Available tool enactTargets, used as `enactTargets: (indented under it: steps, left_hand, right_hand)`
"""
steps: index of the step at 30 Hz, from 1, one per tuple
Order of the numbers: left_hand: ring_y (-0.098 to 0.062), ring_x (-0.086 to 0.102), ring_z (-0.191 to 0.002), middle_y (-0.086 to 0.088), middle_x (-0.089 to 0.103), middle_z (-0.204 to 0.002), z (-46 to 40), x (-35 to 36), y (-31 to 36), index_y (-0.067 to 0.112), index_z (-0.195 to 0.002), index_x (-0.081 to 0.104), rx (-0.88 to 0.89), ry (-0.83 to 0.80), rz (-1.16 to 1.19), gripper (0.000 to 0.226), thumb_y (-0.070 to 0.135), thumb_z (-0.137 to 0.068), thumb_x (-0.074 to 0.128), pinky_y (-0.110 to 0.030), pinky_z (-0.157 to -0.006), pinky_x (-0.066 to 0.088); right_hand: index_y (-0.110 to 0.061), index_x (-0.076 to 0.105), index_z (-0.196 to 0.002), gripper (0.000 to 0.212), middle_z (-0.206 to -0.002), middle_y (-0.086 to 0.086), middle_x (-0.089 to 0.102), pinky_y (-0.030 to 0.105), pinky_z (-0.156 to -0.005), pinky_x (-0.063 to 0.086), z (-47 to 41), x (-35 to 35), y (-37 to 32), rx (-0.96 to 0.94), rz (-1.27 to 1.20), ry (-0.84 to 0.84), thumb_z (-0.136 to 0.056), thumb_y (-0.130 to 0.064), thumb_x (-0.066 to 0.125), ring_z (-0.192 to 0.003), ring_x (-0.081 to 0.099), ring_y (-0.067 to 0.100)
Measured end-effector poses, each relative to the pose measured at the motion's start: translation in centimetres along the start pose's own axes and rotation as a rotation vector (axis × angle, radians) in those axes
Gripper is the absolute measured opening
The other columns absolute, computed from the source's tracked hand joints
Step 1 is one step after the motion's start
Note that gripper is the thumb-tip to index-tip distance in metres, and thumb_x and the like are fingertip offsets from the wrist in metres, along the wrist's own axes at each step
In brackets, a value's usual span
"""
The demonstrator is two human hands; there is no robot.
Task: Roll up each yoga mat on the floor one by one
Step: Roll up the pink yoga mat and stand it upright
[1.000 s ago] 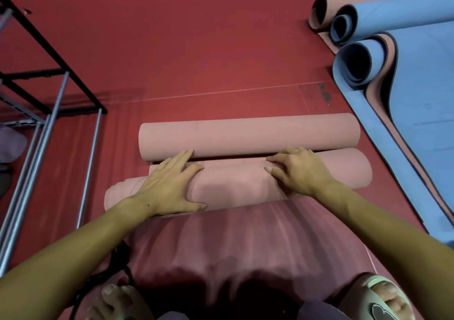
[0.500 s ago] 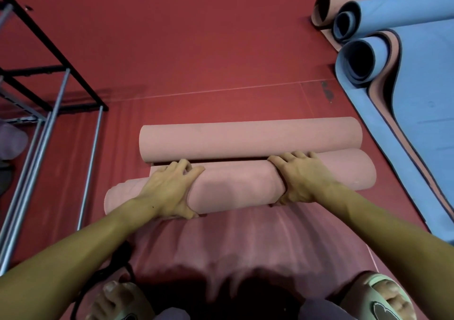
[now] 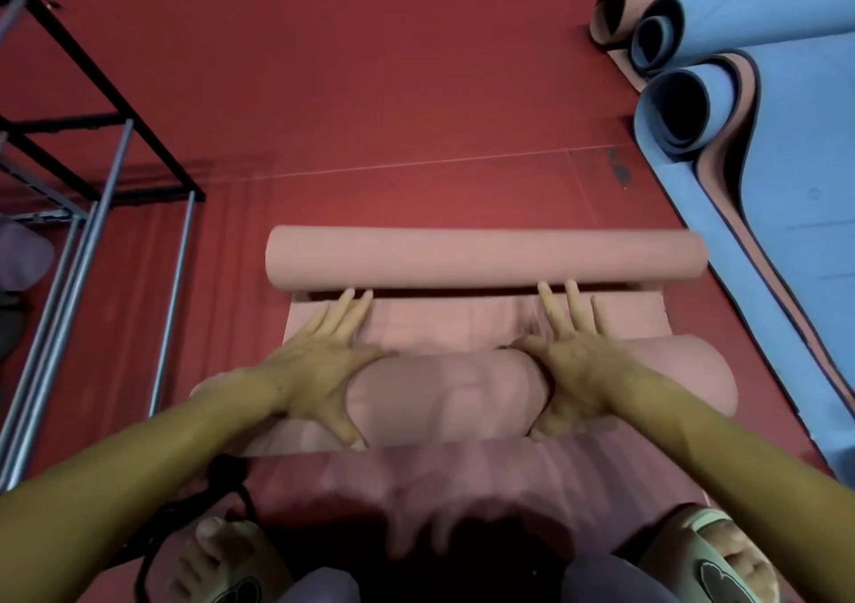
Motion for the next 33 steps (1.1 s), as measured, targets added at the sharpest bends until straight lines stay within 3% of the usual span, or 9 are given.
enactTargets:
  steps: [1, 4, 8, 14, 19, 23, 26, 30, 33]
  left_hand:
    - [-0.039, -0.038, -0.15, -0.019, -0.038, -0.164, -0.4, -0.2, -0.6, 0.054, -0.159, 0.017, -0.024, -0.054, 0.006, 0.135, 0.1, -0.042, 0.066, -0.054, -0.128, -0.008]
    - [-0.035, -0.04, -0.149, -0.017, -0.039, -0.164, -1.0, -0.5, -1.7, 0.057, -0.159, 0.014, -0.062, -0.143, 0.074, 0.137, 0.098, -0.041, 0.073, -0.051, -0.128, -0.011]
    - [-0.028, -0.036, -0.152, -0.01, -0.036, -0.167, -0.8, -1.7, -2.8, 0.053, -0.162, 0.01, -0.068, -0.046, 0.136, 0.141, 0.101, -0.043, 0.07, -0.049, -0.129, -0.004]
    - [-0.025, -0.031, -0.155, -0.005, -0.036, -0.168, -1.1, -3.5, -3.8, 0.054, -0.161, 0.014, -0.048, 0.076, 0.175, 0.138, 0.102, -0.044, 0.068, -0.05, -0.13, 0.007]
    - [-0.02, -0.026, -0.157, -0.005, -0.029, -0.17, -1.0, -4.8, -3.6, 0.051, -0.162, 0.016, -0.031, 0.148, 0.172, 0.123, 0.085, -0.059, 0.074, -0.045, -0.131, 0.006]
    - [-0.018, -0.017, -0.16, -0.006, -0.017, -0.174, -0.5, -5.5, -3.1, 0.052, -0.162, 0.004, -0.023, 0.213, 0.176, 0.117, 0.075, -0.069, 0.072, -0.04, -0.13, 0.005]
    - [-0.02, -0.011, -0.161, -0.008, -0.011, -0.175, -0.4, -5.4, -2.9, 0.05, -0.162, 0.014, -0.053, 0.2, 0.165, 0.106, 0.077, -0.072, 0.062, -0.04, -0.13, 0.006]
    - [-0.02, 0.015, -0.159, 0.0, 0.02, -0.172, -0.3, -6.2, -1.7, 0.051, -0.154, 0.04, -0.038, 0.242, 0.151, 0.084, 0.073, -0.073, 0.047, -0.042, -0.125, 0.026]
    - [-0.02, 0.037, -0.143, -0.001, 0.045, -0.156, -0.3, -6.8, -1.1, 0.042, -0.15, 0.05, -0.045, 0.28, 0.14, 0.079, 0.066, -0.076, 0.041, -0.044, -0.112, 0.043]
  right_hand:
    - [-0.055, 0.018, -0.158, 0.14, -0.164, 0.016, -0.039, 0.071, -0.121, -0.01, -0.4, -0.4, 0.5, 0.011, -0.03, -0.028, -0.033, -0.088, 0.074, -0.149, -0.034, 0.051]
    - [-0.059, 0.016, -0.158, 0.137, -0.164, 0.011, -0.042, 0.069, -0.124, -0.005, -0.9, -0.9, 1.5, 0.029, -0.128, -0.109, -0.043, -0.083, 0.086, -0.151, -0.032, 0.048]
    - [-0.049, 0.016, -0.163, 0.146, -0.165, 0.007, -0.04, 0.066, -0.126, -0.001, -1.7, -1.4, 2.4, 0.03, -0.212, -0.09, -0.04, -0.086, 0.084, -0.155, -0.028, 0.042]
    - [-0.039, 0.021, -0.165, 0.152, -0.168, 0.004, -0.034, 0.062, -0.128, 0.007, -2.1, -2.5, 3.5, 0.003, -0.316, 0.007, -0.032, -0.096, 0.07, -0.158, -0.021, 0.039]
    - [-0.041, 0.029, -0.161, 0.158, -0.171, 0.005, -0.026, 0.059, -0.128, 0.014, -2.9, -3.2, 4.5, -0.043, -0.387, 0.134, -0.021, -0.113, 0.046, -0.159, -0.013, 0.039]
    - [-0.044, 0.034, -0.158, 0.135, -0.173, 0.012, -0.016, 0.057, -0.128, 0.019, -3.7, -3.2, 4.9, -0.076, -0.523, 0.196, -0.04, -0.103, 0.064, -0.161, -0.006, 0.037]
    - [-0.042, 0.049, -0.149, 0.092, -0.173, 0.019, -0.006, 0.051, -0.128, 0.022, -4.4, -3.2, 4.8, -0.101, -0.577, 0.225, -0.069, -0.066, 0.085, -0.161, 0.002, 0.035]
    - [-0.041, 0.066, -0.135, 0.052, -0.173, 0.022, 0.002, 0.044, -0.129, 0.021, -4.9, -3.5, 4.5, -0.106, -0.591, 0.273, -0.086, -0.046, 0.083, -0.161, 0.009, 0.034]
    - [-0.045, 0.063, -0.139, 0.048, -0.175, 0.015, -0.001, 0.057, -0.128, 0.018, -4.9, -3.5, 4.7, -0.067, -0.537, 0.266, -0.093, -0.052, 0.073, -0.161, 0.006, 0.036]
Point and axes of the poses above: each hand's wrist, its own z-axis away from the middle knuckle, its own x-axis out of the palm, y = z × x, the point moved 10 cm from there along -z, towards the middle knuckle
